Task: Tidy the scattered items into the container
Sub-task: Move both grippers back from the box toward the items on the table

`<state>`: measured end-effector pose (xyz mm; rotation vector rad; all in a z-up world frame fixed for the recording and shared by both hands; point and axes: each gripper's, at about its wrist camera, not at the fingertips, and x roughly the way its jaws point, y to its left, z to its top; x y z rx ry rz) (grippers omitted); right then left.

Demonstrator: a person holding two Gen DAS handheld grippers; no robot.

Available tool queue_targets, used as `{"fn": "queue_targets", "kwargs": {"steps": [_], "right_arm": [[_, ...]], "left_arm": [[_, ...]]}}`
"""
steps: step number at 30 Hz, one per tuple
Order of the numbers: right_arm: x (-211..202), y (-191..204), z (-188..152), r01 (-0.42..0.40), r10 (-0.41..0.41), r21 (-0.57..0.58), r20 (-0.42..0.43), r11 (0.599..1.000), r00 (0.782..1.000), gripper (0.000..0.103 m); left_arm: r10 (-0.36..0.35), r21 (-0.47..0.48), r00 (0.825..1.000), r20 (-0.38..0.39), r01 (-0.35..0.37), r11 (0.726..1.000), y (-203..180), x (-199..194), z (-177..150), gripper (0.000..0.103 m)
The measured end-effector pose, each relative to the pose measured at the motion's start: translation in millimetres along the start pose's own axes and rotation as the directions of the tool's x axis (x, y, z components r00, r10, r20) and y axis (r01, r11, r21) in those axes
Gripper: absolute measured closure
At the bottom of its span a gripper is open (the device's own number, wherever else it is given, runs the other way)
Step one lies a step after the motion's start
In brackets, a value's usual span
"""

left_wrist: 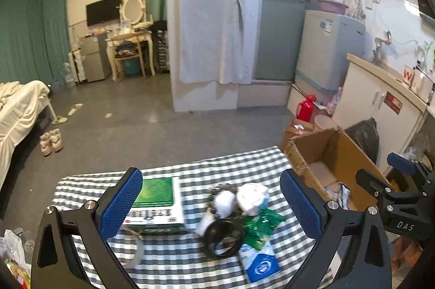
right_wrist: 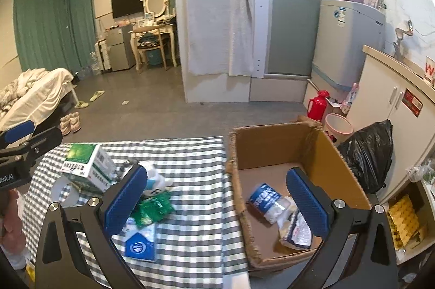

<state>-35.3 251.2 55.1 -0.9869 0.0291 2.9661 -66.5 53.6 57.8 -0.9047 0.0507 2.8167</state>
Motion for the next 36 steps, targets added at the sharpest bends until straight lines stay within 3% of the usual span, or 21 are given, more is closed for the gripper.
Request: {"fn": "queue_targets", "kwargs": {"steps": [14, 25, 36], "right_arm": [[7.2, 46.7, -9.9, -0.076, 0.075, -0.06, -0.019, 0.995, 0.997, 0.0], [13.1, 83.4, -12.9, -0.12, 0.118, -0.13, -0.022, 0.984, 0.993, 0.0], [37.7, 122.2, -27.4, -0.163, 0.151, -0.179, -0.076, 0.97, 0.986, 0.0]], "left_arm": [[0.072, -0.029, 0.997, -0.016, -0.072, 0.997, 49.3, -13.0, -25.5, 0.0], [0.158, -0.105, 0.987, 0.003, -0.156, 0.982, 104.3, -29.5, -35.6, 0.0], [0.196, -0.119, 0.979, -0.054, -0.201, 0.972, 131.0, -10.9, -50.7, 0.0]]}}
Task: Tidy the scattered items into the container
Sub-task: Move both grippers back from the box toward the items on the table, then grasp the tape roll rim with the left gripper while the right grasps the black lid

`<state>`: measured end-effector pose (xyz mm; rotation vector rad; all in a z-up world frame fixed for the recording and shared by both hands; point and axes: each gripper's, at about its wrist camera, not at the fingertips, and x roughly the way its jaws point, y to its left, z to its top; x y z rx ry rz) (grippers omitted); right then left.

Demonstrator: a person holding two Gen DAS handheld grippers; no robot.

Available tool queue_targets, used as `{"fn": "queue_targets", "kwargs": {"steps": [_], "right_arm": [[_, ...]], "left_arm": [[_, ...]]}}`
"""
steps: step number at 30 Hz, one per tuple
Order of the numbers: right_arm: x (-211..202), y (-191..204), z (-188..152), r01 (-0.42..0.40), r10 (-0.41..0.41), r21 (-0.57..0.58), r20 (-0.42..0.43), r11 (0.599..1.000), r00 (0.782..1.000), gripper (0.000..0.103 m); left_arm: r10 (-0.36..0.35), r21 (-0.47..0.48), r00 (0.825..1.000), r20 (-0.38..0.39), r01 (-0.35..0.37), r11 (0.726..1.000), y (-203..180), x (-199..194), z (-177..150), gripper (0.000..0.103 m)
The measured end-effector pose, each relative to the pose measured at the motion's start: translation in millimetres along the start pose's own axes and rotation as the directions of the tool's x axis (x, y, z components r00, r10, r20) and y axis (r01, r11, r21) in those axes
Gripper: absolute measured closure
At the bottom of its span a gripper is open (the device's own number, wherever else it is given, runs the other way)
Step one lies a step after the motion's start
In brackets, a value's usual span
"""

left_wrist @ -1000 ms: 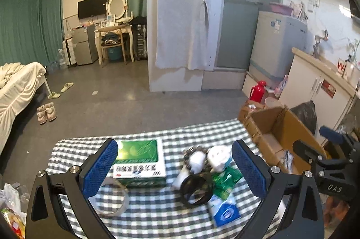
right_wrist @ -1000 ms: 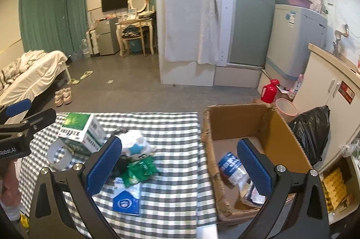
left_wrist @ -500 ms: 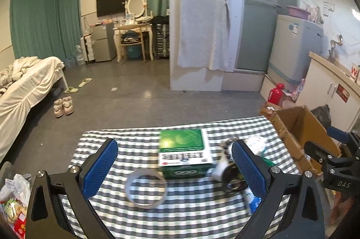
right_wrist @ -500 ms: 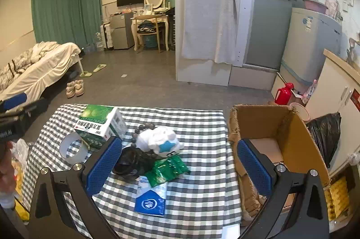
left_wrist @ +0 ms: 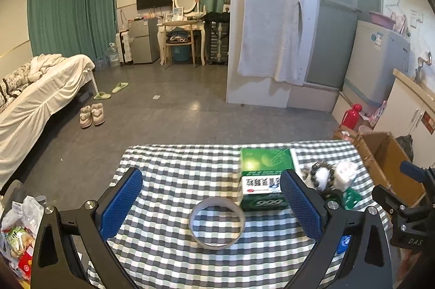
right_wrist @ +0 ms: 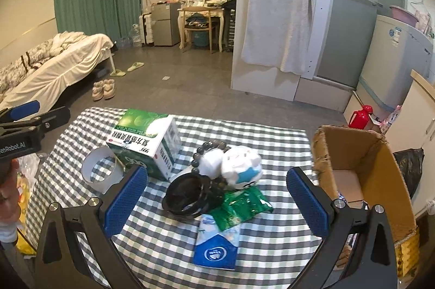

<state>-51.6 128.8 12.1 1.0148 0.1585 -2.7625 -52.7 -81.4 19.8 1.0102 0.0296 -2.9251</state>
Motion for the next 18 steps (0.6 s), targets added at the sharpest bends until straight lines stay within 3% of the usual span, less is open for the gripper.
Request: {"fn": "queue_targets", "kwargs": {"steps": [18], "right_arm": [[44.0, 17.3, -16.5, 0.002, -0.006, -0.041, -0.1, 0.999, 0.995, 0.0]], "left_arm": [[0.009, -0.003, 0.988, -0.153, -0.01, 1.0, 8.6, 61.7, -34.8, 0.0]]}}
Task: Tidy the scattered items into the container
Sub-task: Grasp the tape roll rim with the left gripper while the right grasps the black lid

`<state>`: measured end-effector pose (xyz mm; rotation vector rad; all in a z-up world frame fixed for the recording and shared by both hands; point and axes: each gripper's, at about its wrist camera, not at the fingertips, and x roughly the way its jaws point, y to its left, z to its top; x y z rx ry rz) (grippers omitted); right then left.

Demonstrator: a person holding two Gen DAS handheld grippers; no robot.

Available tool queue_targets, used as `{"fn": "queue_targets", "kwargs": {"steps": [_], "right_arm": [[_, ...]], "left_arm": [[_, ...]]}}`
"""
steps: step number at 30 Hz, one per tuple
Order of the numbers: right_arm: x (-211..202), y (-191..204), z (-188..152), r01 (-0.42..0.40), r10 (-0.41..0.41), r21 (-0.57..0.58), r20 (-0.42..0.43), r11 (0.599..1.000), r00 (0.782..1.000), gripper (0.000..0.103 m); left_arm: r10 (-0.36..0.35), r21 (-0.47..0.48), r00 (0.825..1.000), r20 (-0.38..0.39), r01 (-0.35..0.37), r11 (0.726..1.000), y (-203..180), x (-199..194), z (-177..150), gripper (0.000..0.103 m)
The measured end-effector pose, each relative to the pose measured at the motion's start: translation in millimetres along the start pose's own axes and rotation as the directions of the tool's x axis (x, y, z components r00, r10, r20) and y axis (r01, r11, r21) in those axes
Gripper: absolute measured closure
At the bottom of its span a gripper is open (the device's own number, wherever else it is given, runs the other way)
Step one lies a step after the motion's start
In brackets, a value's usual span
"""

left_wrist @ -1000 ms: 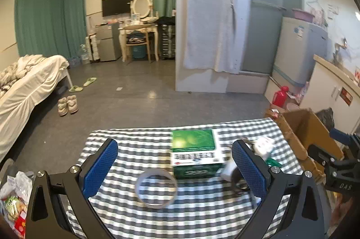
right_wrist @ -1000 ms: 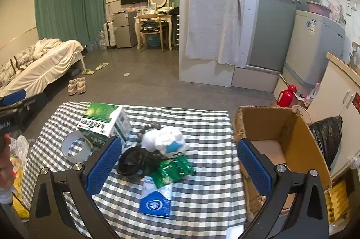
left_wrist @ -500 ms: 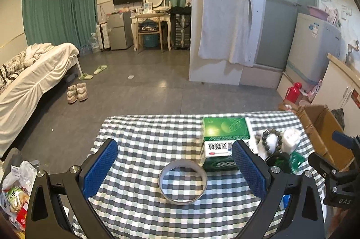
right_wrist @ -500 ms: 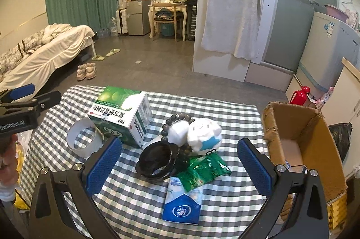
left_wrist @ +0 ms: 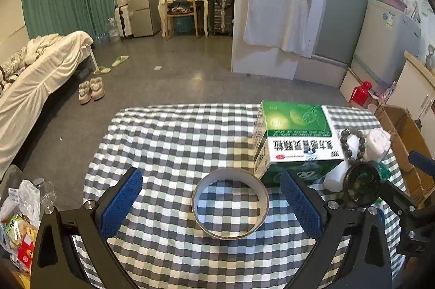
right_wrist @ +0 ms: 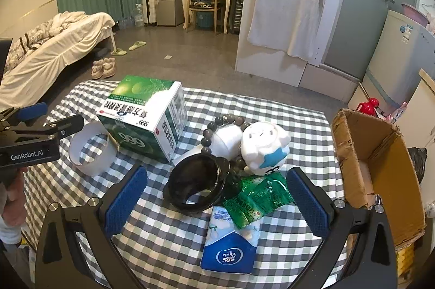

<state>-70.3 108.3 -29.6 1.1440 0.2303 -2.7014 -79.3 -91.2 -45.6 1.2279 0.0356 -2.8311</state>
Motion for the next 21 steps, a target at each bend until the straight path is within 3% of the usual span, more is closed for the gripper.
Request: {"fn": "queue_targets", "kwargs": {"steps": [21], "right_arm": [[48.8, 9.5, -14.3, 0.031, -0.035, -0.049, -0.099, 0.998, 0.994, 0.0]], "left_arm": [[0.009, 0.007, 0.994, -0.107, -0.009, 1.0, -4.8, 50.0, -29.1, 0.0]]}}
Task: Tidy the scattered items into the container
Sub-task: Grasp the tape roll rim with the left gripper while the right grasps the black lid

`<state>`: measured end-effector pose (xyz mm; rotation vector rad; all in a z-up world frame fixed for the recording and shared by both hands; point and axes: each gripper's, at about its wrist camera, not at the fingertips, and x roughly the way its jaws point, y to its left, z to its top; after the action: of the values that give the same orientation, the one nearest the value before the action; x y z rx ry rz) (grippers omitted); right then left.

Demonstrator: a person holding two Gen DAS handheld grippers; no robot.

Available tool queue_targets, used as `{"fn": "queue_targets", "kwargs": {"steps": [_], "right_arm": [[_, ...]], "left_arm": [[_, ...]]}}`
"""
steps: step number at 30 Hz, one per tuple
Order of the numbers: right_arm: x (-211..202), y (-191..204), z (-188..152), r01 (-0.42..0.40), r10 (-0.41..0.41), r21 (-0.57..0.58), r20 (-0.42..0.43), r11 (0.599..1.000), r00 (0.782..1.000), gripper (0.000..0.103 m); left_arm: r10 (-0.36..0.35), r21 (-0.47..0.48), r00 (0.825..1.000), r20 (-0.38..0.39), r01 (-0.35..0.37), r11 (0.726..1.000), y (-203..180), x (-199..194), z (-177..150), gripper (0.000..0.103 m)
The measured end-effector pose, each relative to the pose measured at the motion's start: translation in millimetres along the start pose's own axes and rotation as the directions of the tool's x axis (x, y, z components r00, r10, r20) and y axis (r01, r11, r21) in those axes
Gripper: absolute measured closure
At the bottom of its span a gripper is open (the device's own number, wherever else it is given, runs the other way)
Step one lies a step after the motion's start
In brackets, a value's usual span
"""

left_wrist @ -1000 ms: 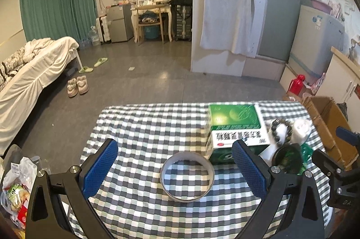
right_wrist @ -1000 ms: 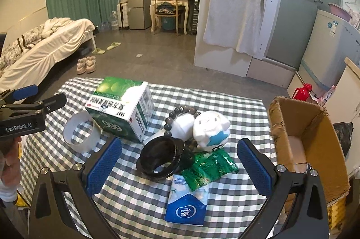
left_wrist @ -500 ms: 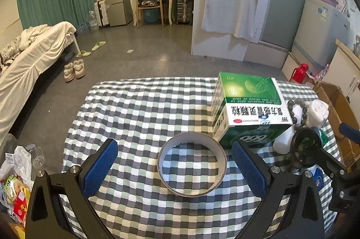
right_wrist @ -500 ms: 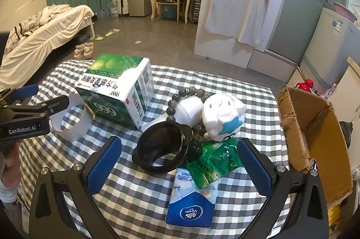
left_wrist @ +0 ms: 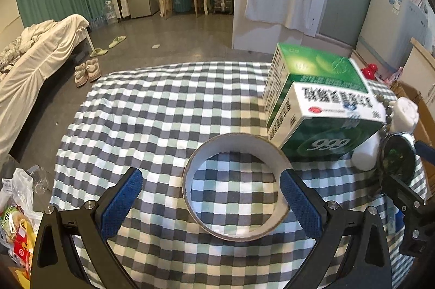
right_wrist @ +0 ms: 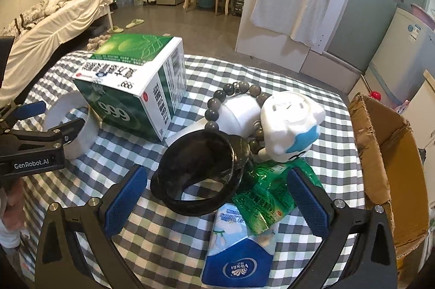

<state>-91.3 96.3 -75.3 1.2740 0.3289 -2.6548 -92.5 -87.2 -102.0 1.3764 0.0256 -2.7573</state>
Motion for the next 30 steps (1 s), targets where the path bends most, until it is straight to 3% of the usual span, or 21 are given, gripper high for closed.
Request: {"fn": "queue_targets", "kwargs": {"steps": [11, 14, 16, 22, 28, 30], "right_arm": [[6.8, 1.5, -5.1, -0.023, 0.024, -0.026, 0.034, 0.999, 0.999, 0.001], [7.4, 3.9, -8.5, -0.018, 0.019, -0.033, 0.04, 0.999, 0.999, 0.008], [8.4, 3.8, -9.6, -0.029, 0.03, -0.033, 0.038, 0.999, 0.999, 0.021], [5.2, 6.3, -14.0, -0.041, 0.043, -0.043, 0.046, 0.998, 0.998, 0.021], [-0.1, 5.9, -17.2, -0.076, 0.078, -0.029, 0.062, 0.997, 0.995, 0.021], [-2.4, 5.2, -18.9, -0.086, 0.087, -0.024, 0.067, 0.996, 0.994, 0.021]], "left_arm": [[-0.055, -0.037, 0.998, -0.001, 0.055, 0.998, 1.6, 7.7, -9.9, 0.0], [-0.064, -0.025, 0.998, 0.006, 0.064, 0.998, -1.0, 7.7, -11.8, 0.0], [-0.066, -0.016, 0.998, 0.007, 0.066, 0.998, -3.8, 7.9, -12.2, 0.0], [-0.059, 0.0, 0.998, 0.01, 0.059, 0.998, -9.2, 13.2, -13.0, 0.001], [-0.071, 0.01, 0.997, 0.001, 0.071, 0.997, -12.8, 12.2, -15.6, 0.019], [-0.085, 0.003, 0.996, 0.007, 0.085, 0.996, -13.0, 8.9, -15.9, 0.039]]}}
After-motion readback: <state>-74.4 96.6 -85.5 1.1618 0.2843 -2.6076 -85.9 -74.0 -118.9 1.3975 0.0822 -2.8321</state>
